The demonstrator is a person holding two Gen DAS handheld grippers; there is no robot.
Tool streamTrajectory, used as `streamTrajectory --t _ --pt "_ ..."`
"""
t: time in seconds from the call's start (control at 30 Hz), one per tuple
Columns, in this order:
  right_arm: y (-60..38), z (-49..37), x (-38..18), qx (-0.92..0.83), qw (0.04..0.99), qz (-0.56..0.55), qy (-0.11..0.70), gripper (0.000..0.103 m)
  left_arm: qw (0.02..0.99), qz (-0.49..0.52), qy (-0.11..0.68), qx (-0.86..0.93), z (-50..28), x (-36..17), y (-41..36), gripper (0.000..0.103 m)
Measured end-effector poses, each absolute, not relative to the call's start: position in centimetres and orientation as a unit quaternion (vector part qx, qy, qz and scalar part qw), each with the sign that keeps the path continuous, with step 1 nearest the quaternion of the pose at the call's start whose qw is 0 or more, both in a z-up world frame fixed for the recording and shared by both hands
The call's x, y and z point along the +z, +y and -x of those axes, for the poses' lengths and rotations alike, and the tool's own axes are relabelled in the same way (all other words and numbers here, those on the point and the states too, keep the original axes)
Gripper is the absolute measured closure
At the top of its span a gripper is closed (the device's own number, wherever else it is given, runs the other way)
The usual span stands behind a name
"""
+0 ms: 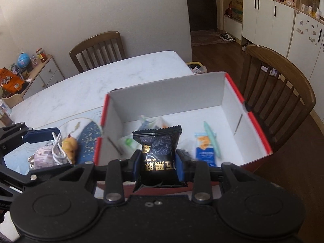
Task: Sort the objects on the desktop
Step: 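Carry the white cable and black packet with both tools over the shoebox, then lower the cable and black packet into the box and open both tools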
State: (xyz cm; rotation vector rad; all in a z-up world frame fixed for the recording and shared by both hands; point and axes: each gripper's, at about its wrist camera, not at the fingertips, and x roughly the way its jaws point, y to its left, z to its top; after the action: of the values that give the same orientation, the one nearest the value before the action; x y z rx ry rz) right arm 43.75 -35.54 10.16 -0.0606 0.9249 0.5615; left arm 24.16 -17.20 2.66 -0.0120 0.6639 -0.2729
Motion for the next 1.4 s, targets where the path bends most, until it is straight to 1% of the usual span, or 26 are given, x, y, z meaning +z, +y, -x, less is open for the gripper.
streamTrajectory --t 0.37,0.83,1.4 --pt "-37.9 -48.2 9.1 0.266 0.856 0.042 0.442 0.069 0.924 -0.025 0.351 -0.149 -29.6 1.5 -21.4 0.026" --pt "-37.9 -52.8 6.8 0.267 0.846 0.061 0.457 0.069 0.909 -0.061 0.380 -0.160 -36.3 -0.6 -24.2 0.026" --pt "-37.2 -53.4 3.3 0.295 0.807 0.124 0.496 0.070 0.889 -0.023 0.436 -0.140 -43.9 -3.4 -23.1 0.026"
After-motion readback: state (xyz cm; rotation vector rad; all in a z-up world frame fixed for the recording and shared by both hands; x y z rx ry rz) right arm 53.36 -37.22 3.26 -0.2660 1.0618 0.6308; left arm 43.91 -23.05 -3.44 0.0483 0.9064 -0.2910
